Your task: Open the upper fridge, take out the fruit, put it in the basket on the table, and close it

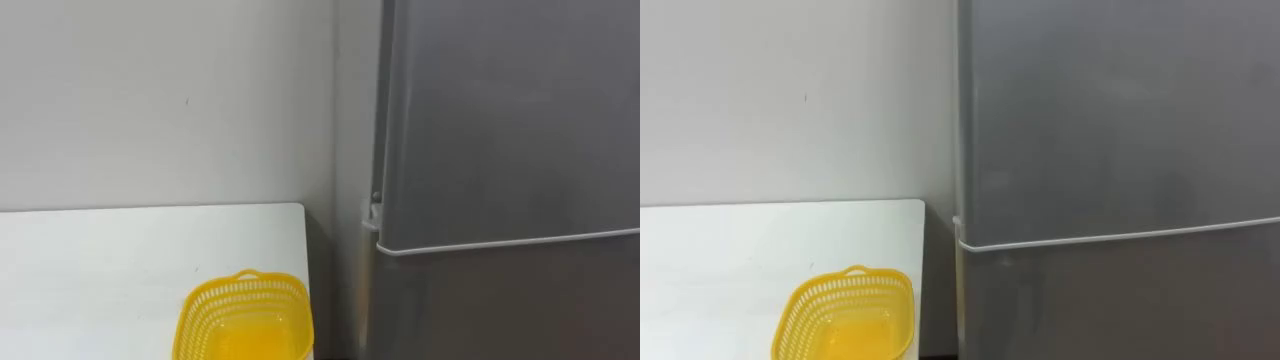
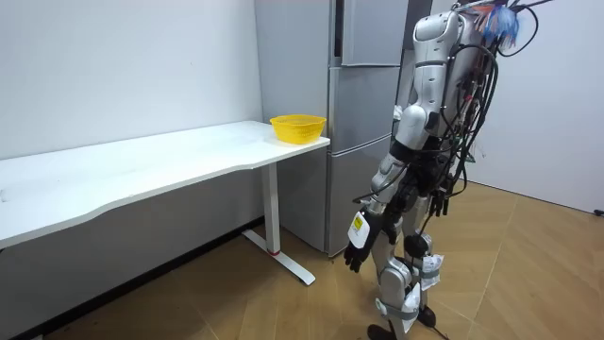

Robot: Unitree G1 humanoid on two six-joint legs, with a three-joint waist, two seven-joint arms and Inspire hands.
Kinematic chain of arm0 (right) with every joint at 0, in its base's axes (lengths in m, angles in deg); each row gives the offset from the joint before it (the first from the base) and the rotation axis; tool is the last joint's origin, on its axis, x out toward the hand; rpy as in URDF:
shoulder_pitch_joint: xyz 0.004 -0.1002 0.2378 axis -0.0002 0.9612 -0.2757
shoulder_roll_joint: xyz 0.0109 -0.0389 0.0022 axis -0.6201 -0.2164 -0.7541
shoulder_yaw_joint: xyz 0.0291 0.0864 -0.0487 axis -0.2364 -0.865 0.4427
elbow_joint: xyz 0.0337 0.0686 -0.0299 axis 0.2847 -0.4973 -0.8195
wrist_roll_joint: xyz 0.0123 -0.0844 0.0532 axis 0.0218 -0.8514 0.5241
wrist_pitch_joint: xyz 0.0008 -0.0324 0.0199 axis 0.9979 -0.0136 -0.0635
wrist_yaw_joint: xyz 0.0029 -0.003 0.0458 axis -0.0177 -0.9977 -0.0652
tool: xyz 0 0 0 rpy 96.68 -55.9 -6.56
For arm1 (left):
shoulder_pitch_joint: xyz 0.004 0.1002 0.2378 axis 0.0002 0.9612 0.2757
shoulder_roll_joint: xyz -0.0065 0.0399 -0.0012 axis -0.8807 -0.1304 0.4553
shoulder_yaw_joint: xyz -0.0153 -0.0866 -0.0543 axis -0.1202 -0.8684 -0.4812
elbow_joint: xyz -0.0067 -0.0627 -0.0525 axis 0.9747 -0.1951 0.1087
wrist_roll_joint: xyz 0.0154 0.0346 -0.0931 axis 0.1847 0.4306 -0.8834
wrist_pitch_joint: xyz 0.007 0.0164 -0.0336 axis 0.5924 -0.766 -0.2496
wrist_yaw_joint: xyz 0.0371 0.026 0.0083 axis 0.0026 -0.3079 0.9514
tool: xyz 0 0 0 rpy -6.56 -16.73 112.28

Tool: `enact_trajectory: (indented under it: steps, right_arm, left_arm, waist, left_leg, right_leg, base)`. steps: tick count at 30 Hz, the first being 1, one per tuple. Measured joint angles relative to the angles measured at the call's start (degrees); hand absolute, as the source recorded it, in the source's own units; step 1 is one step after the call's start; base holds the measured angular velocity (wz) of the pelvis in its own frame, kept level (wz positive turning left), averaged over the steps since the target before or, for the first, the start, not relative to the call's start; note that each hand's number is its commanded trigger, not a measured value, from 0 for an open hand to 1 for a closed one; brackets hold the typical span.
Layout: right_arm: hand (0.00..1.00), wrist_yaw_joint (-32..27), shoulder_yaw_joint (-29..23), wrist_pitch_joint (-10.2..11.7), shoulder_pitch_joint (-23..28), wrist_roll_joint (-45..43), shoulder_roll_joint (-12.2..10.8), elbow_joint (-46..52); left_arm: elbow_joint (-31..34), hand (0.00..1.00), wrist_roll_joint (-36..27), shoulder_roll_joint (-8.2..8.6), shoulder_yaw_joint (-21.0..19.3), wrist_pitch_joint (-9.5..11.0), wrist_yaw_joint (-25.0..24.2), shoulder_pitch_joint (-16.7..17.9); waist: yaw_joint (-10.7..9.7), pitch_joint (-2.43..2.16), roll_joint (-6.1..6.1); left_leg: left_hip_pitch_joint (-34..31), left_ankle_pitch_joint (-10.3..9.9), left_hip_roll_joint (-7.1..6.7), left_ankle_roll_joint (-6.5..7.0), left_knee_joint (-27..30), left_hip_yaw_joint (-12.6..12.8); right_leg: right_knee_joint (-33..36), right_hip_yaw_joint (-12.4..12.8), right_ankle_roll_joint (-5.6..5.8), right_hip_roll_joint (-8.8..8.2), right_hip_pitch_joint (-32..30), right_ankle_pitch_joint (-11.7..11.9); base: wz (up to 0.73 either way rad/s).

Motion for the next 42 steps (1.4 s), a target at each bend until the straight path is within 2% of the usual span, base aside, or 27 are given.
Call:
enact_trajectory:
  steps: [11,14,20,23,25,29,30,33,35,37,38,40,41,42]
  right_arm:
    - [0.00,0.05,-0.53,0.32,0.64,-0.29,0.02,0.39]
    - [0.00,0.10,-1.17,0.28,0.56,-0.44,0.00,0.26]
    - [0.00,0.09,-1.17,-0.19,0.59,-0.49,-0.01,0.02]
    - [0.00,0.06,-1.14,-0.34,0.81,0.01,-0.01,-0.26]
    - [0.00,0.04,-1.24,-0.38,0.83,0.33,-0.01,-0.50]
    - [0.00,-0.09,-3.29,-0.36,0.63,0.24,-0.06,-0.52]
    - [0.00,-0.39,-3.91,-0.28,0.53,0.27,0.01,-0.60]
    - [0.00,-2.04,-4.57,-0.23,0.38,0.24,0.08,-0.96]
    - [0.00,-2.75,-6.48,-0.11,0.06,0.11,0.12,-1.12]
    - [0.00,-3.86,-7.62,0.36,-0.21,-0.02,0.15,-1.44]
    - [0.00,-4.28,-7.83,0.49,-0.19,-0.03,0.17,-1.48]
    - [0.00,-5.16,-8.41,1.06,-0.08,-0.03,0.21,-1.26]
    - [0.00,-5.28,-8.45,1.14,-0.11,-0.03,0.21,-1.09]
    - [0.00,-5.50,-8.45,1.55,-0.08,-0.06,0.16,-0.62]
  left_arm:
    - [-0.09,0.00,-0.22,0.02,-0.10,0.13,0.84,0.31]
    - [-0.92,0.00,-0.72,0.10,-2.09,0.13,1.22,0.38]
    - [-2.34,0.00,-0.90,0.22,-3.11,-0.24,1.55,0.47]
    - [-2.30,0.00,-4.28,0.60,-5.14,-0.29,2.77,0.89]
    - [-2.29,0.00,-10.40,0.79,-6.93,-0.23,4.04,1.30]
    - [-1.86,0.00,-17.26,0.86,-10.70,-0.19,7.20,1.23]
    - [-1.31,0.00,-21.19,0.88,-13.00,0.03,8.89,1.10]
    - [0.35,0.00,-31.84,0.93,-17.70,2.26,14.04,0.97]
    - [3.17,0.00,-39.58,1.04,-20.71,3.46,18.13,0.94]
    - [7.30,0.00,-44.64,1.03,-23.30,3.97,21.74,1.06]
    - [8.75,0.00,-45.91,1.02,-24.06,4.41,23.03,1.04]
    - [13.27,0.00,-47.79,1.09,-26.10,7.27,28.27,0.43]
    - [14.60,0.00,-47.81,1.22,-26.49,7.87,29.62,0.39]
    - [17.79,0.00,-47.80,1.68,-27.43,8.78,32.59,0.40]
  waist:
    - [-0.18,-0.03,-0.13]
    - [-0.29,-0.03,-0.43]
    - [-0.09,-0.01,-0.64]
    - [0.36,-0.02,-0.61]
    - [0.33,-0.01,-0.62]
    - [0.32,-0.02,-0.56]
    - [0.52,-0.04,-0.54]
    - [0.85,-0.07,-0.49]
    - [1.02,-0.14,-0.32]
    - [1.44,-0.18,-0.12]
    - [1.67,-0.22,-0.01]
    - [2.49,-0.17,0.05]
    - [2.53,-0.15,0.10]
    - [2.52,-0.37,0.61]
  left_leg:
    - [0.08,0.00,0.00,0.00,-0.09,0.10]
    - [0.42,0.00,0.00,0.00,-0.06,0.16]
    - [1.10,0.00,0.04,0.00,-0.10,0.30]
    - [1.37,0.00,0.07,0.00,-0.29,0.35]
    - [1.61,-0.01,0.09,0.00,-0.32,0.28]
    - [1.40,-0.01,0.07,-0.01,-0.43,-0.24]
    - [1.19,0.00,0.05,-0.01,-0.29,-0.24]
    - [1.08,0.01,0.02,-0.02,-0.15,-0.32]
    - [1.19,0.01,-0.02,-0.01,-0.18,-0.27]
    - [1.78,0.02,0.06,-0.02,-0.54,0.09]
    - [1.95,0.02,0.08,-0.02,-0.60,0.24]
    - [2.59,0.02,0.07,-0.02,-1.12,0.44]
    - [2.63,0.01,0.06,-0.01,-1.23,0.45]
    - [2.50,0.00,0.03,0.00,-1.35,0.48]
  right_leg:
    - [0.06,-0.02,0.00,-0.03,-0.08,0.00]
    - [0.04,0.08,0.00,-0.02,0.25,0.00]
    - [0.06,0.17,0.00,-0.04,0.88,-0.01]
    - [0.11,0.31,0.00,0.00,0.95,0.00]
    - [0.04,0.24,-0.01,-0.02,1.29,0.00]
    - [0.00,-0.05,-0.02,-0.04,1.19,0.01]
    - [0.07,-0.05,-0.03,-0.03,0.97,0.02]
    - [-0.04,-0.06,-0.07,0.01,0.97,0.06]
    - [0.01,0.05,-0.07,0.00,1.02,0.07]
    - [0.01,0.38,-0.09,0.08,1.11,0.08]
    - [0.01,0.38,-0.11,0.09,1.24,0.09]
    - [-0.13,0.61,-0.10,0.13,1.72,0.08]
    - [-0.12,0.70,-0.09,0.13,1.72,0.08]
    - [-0.11,0.81,-0.07,0.13,1.53,0.09]
  base:
    - [0.00]
    - [0.00]
    - [0.00]
    - [0.00]
    - [0.00]
    - [0.03]
    - [0.00]
    - [0.00]
    - [0.00]
    - [-0.10]
    - [-0.09]
    - [-0.05]
    - [-0.05]
    - [-0.03]
